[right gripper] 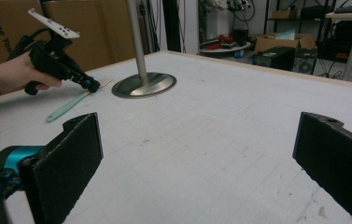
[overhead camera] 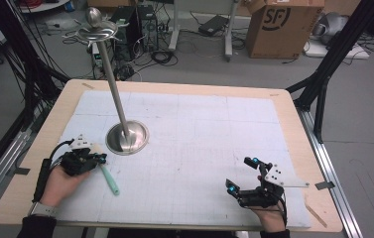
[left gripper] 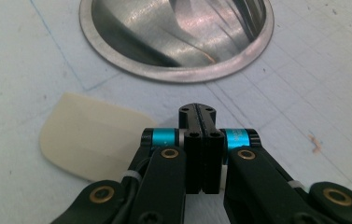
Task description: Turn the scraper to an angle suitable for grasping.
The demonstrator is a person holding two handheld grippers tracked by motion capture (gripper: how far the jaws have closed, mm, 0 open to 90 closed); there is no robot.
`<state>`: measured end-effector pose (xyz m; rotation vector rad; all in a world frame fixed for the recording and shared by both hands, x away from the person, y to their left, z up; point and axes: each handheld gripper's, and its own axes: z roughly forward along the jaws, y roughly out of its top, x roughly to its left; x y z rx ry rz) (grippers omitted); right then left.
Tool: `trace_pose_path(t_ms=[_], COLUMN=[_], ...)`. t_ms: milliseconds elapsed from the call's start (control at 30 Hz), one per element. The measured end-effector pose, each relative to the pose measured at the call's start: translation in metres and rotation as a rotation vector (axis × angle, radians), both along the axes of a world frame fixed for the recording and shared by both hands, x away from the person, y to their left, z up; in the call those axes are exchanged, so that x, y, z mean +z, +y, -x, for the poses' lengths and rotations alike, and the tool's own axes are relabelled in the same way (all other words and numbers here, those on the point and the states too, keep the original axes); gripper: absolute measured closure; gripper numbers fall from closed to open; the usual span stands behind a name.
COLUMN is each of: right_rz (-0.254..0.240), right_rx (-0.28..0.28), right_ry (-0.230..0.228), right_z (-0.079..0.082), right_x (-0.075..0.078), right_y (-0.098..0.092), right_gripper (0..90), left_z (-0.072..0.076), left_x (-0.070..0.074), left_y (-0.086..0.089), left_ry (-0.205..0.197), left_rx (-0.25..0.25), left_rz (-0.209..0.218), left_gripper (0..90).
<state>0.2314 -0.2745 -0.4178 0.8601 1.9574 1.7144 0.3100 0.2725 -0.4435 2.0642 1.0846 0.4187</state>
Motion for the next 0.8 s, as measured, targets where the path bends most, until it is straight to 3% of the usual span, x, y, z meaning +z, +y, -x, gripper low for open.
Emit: trace_pose_path(t_ms=[133, 300, 467, 567, 633, 667, 800], right_rz=[0.002, 0.008, 0.010, 0.014, 0.015, 0.017, 0.016], right_rx=[-0.002, 0.008, 0.005, 0.006, 0.006, 0.007, 0.006], right_ry=[0.006, 0.010, 0.016, 0.023, 0.026, 0.024, 0.022], right_z=[-0.001, 0.000, -0.001, -0.001, -0.002, -0.003, -0.005], right_x=[-0.001, -0.002, -0.002, -0.004, -0.005, -0.005, -0.005], right_y=[0.001, 0.003, 0.003, 0.004, 0.004, 0.004, 0.004], right_gripper=[0.4, 0.4, 0.4, 0.4, 0.4, 0.4, 0.4], left_z=[0.015, 0.028, 0.033, 0.047, 0.051, 0.064, 0.084], left_x=[-0.005, -0.006, -0.005, 0.007, 0.008, 0.005, -0.005], left_y=[0.007, 0.012, 0.013, 0.018, 0.018, 0.022, 0.029], left_ry=[-0.033, -0.068, -0.076, -0.126, -0.136, -0.150, -0.124], left_rx=[0.002, -0.002, -0.007, -0.011, -0.014, -0.029, -0.053], left_rz=[0.037, 0.016, 0.017, 0.114, 0.117, 0.118, 0.128], left_gripper=[89.8, 89.8, 89.8, 89.8, 89.8, 89.7, 89.7])
